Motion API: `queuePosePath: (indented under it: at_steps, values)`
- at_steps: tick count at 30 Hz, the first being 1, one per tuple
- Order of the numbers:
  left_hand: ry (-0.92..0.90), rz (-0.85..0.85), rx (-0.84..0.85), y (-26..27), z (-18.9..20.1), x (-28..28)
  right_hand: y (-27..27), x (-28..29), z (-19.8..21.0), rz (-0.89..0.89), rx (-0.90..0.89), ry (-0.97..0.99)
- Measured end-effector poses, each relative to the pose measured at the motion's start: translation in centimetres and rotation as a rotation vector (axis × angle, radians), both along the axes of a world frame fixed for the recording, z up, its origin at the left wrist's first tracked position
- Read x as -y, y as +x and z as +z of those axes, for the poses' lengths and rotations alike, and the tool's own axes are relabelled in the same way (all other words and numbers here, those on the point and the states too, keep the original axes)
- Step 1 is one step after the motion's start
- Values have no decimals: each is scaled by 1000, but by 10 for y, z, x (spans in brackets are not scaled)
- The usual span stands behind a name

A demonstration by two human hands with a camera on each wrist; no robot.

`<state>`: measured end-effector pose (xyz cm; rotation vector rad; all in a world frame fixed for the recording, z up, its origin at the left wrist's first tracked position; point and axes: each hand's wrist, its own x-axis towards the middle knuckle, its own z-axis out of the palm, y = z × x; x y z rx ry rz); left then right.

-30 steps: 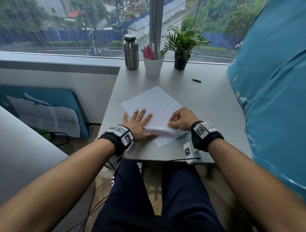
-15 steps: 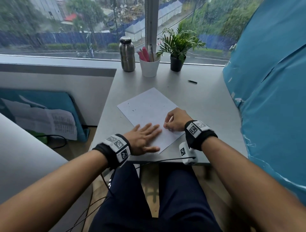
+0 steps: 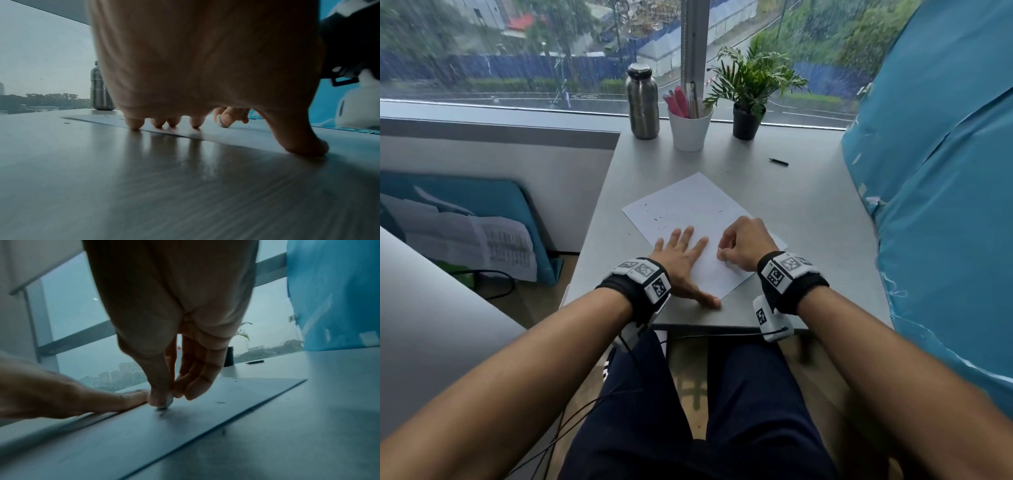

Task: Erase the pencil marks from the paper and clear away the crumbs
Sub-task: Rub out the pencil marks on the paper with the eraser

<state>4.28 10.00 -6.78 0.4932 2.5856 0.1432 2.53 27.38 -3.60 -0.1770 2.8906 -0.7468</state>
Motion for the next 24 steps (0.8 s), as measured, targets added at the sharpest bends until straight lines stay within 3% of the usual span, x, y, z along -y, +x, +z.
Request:
queuePosePath:
  at_steps: [7, 11, 16, 20, 21, 24]
  values:
    - [-4, -6, 13, -3, -2, 1, 28, 8, 6, 276, 158, 9]
    - [-9, 6, 29, -2, -1, 0, 8, -6, 8, 56, 51, -39]
    - [-15, -5, 29, -4, -2, 0, 31, 7, 8, 285, 127, 9]
    - [-21, 8, 43, -2, 1, -1, 10, -7, 9, 62, 57, -38]
    - [-23, 7, 43, -2, 0, 0, 13, -5, 8, 75, 54, -32]
    - [-23, -5, 36, -3, 0, 0, 33, 8, 7, 285, 109, 3]
